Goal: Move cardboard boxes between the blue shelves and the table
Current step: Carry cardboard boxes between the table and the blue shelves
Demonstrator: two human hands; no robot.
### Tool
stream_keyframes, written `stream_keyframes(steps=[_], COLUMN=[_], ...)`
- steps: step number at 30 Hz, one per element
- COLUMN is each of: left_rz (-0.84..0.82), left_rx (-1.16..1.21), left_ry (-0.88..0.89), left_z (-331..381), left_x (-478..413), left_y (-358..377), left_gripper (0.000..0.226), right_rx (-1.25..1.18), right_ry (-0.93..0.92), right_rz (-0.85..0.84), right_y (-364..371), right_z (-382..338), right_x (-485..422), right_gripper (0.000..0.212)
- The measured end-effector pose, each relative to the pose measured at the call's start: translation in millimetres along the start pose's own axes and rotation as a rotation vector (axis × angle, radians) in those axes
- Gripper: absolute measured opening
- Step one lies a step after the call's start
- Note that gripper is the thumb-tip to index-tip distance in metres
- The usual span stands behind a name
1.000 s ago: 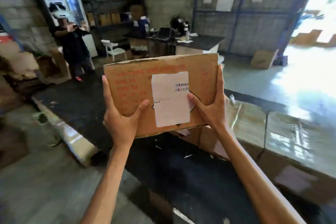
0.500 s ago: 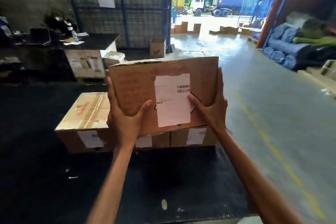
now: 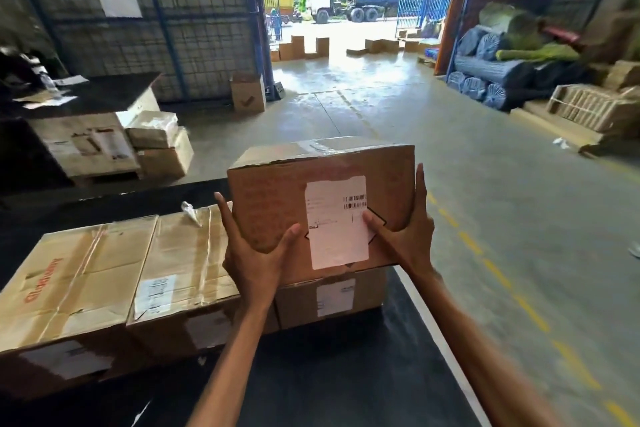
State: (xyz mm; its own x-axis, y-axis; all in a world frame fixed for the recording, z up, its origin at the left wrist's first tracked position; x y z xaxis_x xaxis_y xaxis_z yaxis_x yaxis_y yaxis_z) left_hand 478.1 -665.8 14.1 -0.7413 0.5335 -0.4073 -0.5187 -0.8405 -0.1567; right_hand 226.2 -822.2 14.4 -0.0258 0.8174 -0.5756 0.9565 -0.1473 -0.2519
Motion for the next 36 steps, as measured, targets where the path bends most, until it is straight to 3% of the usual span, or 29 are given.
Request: stream_keyframes(steps=[16, 27, 36], left_rz=[-0.002, -0.065, -0.086], left_rx=[-0.045, -0.082, -0.11], left_ry=[-0.157, -0.252, -0.242], left_z=[-95.6, -125.0, -126.2], left_x=[-19.1, 3.9, 16.9], left_y=[60.5, 56.4, 58.4], left_gripper=[0.122, 0.128, 0.116], right_rx=[-0.112, -0.11, -0.044], right_ry=[0.101, 0.185, 0.172], right_rz=[-0.095, -0.203, -0.221], right_y=[51.5, 57.7, 46.7], right_z=[98.0, 119.8, 117.6], right_x=[-14.2, 17.9, 16.1], right_gripper=[0.126, 0.136, 0.131])
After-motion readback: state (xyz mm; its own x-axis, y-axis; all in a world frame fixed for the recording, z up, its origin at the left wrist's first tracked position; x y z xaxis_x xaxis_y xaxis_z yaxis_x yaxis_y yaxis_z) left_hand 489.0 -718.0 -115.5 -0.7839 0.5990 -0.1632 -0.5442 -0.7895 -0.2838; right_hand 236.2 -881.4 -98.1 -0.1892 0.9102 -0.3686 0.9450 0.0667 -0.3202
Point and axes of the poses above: each hand's wrist, its own x-axis away from the middle knuckle, its own y-axis out of the palm, z = x × y, the point moved 6 cm from there along -x, towards the middle knuckle, and after that the axes turned 2 degrees about -y, right-handed, at the moved point
